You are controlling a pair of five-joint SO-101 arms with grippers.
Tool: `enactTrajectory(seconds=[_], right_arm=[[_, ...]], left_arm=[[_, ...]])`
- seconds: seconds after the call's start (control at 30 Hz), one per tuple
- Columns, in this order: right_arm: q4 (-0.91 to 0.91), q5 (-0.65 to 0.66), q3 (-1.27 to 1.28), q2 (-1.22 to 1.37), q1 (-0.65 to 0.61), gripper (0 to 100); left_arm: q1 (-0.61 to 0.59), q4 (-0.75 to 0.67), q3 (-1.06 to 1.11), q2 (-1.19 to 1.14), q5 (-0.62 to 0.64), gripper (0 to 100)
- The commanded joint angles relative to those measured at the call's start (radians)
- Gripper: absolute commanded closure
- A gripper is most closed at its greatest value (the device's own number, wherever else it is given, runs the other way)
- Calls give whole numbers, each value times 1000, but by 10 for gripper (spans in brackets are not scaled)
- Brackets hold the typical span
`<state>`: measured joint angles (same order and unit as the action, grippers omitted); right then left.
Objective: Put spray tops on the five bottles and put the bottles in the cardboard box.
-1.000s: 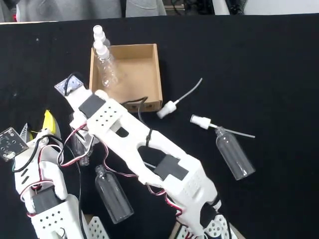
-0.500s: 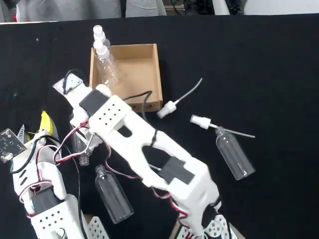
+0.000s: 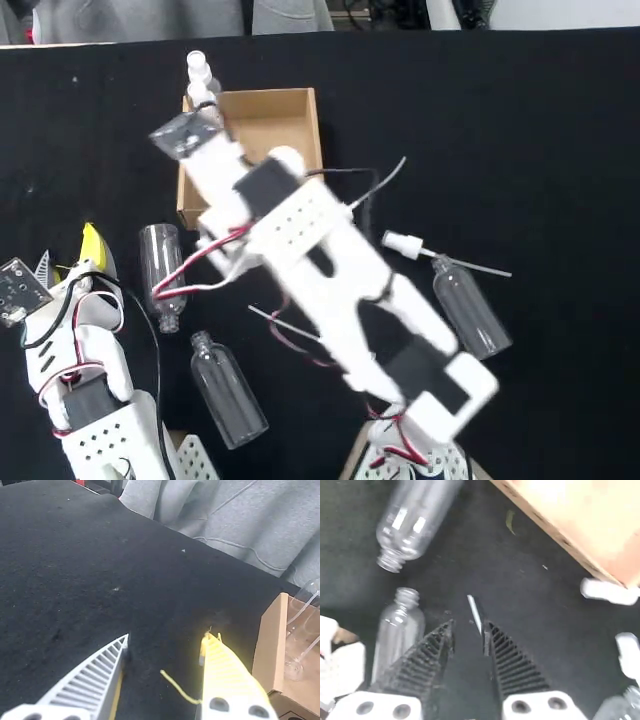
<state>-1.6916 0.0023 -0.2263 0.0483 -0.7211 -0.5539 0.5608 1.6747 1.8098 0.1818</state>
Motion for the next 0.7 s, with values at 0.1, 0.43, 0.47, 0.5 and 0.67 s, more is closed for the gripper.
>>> enactTrajectory(seconds=[0.1,0.43,0.47,0.5,0.67], right_arm=[[-6,106,142,-246,155,945],[-5,273,380,-467,376,941],[-5,287,398,-476,400,941],[-5,301,414,-484,427,940],[-5,387,464,-503,562,907]], left_arm=[[-12,-25,25,12,-5,784],[-10,-25,25,12,-6,784],[-10,-25,25,12,-6,784],[-10,-25,25,12,-6,784],[-7,-25,25,12,-8,784]])
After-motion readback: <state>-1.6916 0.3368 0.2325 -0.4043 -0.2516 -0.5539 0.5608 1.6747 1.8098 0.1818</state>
